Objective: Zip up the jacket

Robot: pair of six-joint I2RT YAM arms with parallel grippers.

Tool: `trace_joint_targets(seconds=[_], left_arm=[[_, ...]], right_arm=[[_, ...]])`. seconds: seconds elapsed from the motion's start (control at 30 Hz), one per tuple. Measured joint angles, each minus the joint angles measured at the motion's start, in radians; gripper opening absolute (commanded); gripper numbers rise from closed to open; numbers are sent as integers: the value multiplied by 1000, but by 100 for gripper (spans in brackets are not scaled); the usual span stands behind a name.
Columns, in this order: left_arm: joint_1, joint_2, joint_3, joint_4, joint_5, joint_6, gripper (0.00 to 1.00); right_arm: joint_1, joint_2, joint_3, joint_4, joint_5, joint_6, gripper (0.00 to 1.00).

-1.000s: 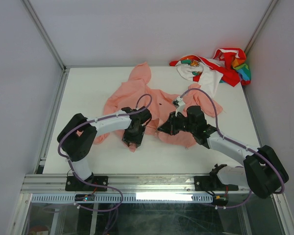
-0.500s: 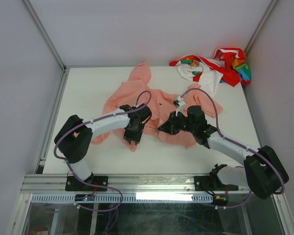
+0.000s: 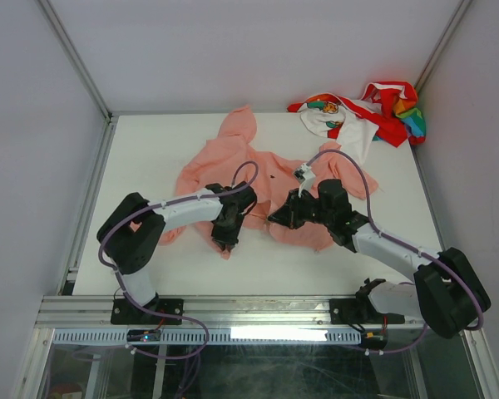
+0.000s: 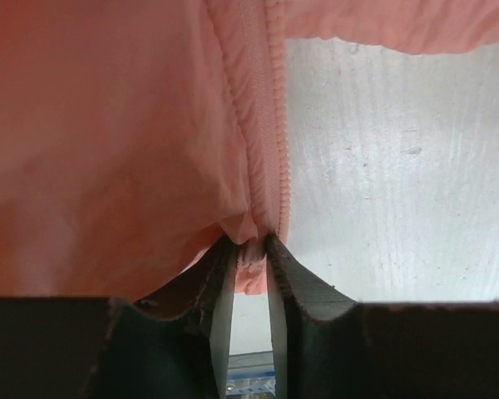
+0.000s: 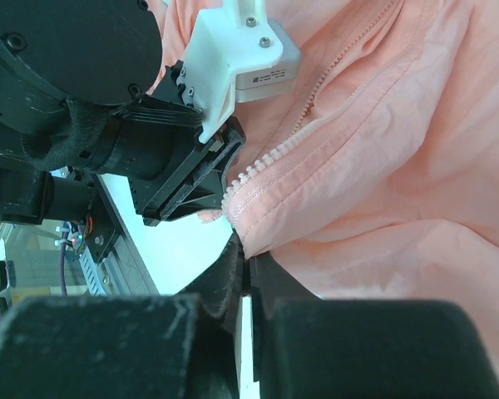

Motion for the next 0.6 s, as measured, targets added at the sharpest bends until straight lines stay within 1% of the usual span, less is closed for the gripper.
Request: trace_joint_targets(seconds=[0.07,0.13,0.17,0.4,0.5,0.6], left_arm=[[0,-8,-10,16,11,-2,12],[0,-17,-20,33,25,-1,1],[0,-22,-24,38,28,-3,0],[10,-78,-55,75,46,-19,0],[31,-166,-62,105,59,-40,0],[63,-303,-64,174,78,-60,0]], right_arm=[[0,-2,0,0,0,0,0],[0,-4,0,-1,0,0,0],[0,-6,0,-3,0,0,0],[-13,-39,0,-26,-5,-23,0],[-41,-56,5,-45,-26,-42,0],[-68,-56,41,-87,-71,-64,0]])
